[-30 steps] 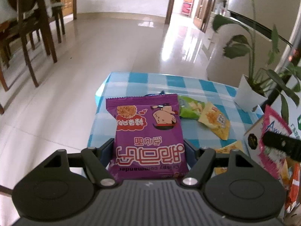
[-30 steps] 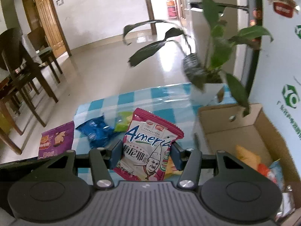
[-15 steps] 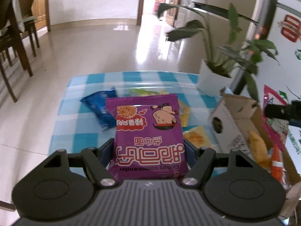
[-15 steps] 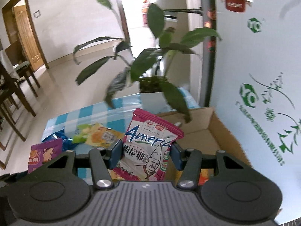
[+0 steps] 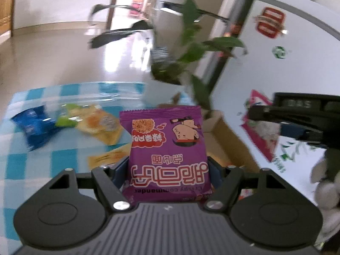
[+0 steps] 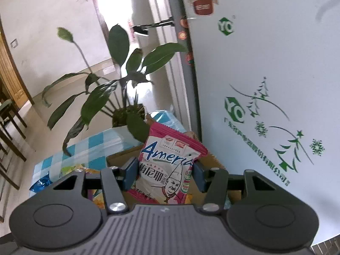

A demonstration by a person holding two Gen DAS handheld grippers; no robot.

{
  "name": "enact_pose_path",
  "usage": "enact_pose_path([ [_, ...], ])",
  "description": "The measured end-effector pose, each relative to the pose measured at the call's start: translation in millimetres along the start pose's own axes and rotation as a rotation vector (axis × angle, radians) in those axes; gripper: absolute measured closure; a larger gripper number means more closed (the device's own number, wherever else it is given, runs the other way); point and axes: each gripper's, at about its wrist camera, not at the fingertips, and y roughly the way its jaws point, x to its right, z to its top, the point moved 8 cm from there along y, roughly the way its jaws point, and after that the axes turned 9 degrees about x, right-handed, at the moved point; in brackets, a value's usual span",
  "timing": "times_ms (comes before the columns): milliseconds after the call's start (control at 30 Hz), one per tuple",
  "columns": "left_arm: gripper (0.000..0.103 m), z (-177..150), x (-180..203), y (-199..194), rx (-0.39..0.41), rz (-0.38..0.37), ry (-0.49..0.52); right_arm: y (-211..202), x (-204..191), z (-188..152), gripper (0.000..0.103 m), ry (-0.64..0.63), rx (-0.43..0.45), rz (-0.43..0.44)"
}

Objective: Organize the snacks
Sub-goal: 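Carry the purple and pink bags into the box and open both grippers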

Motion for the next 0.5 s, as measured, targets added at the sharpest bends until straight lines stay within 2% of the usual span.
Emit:
enact_pose_path([
  [200,0.026,-5.0,36.6,18.2,-0.023,-0.09,0.003,-1.0,13.7,4.2,0.041,0.048,0.008,-0.018],
  [233,0.023,-5.8,41.3,20.1,-0.028,-0.098,0.01,-0.9,15.1,4.8,0.032,0.054,0.01,-0.022],
  [300,0.014,-7.3,48.7,19.6,-0.029,-0.103,0.03,-1.8,17.8,6.4,0.025,0.066,0.018,-0.032],
  [367,0.01,-6.5,51.1,19.8,-0.033,-0.091,0.049,-2.9,18.0,7.3,0.024,0.075,0.022,-0.03],
  [500,0.01,-3.2,46.9,16.4,-0.018,-0.081,0.055,-2.6,17.2,7.7,0.023,0.084,0.023,-0.023],
])
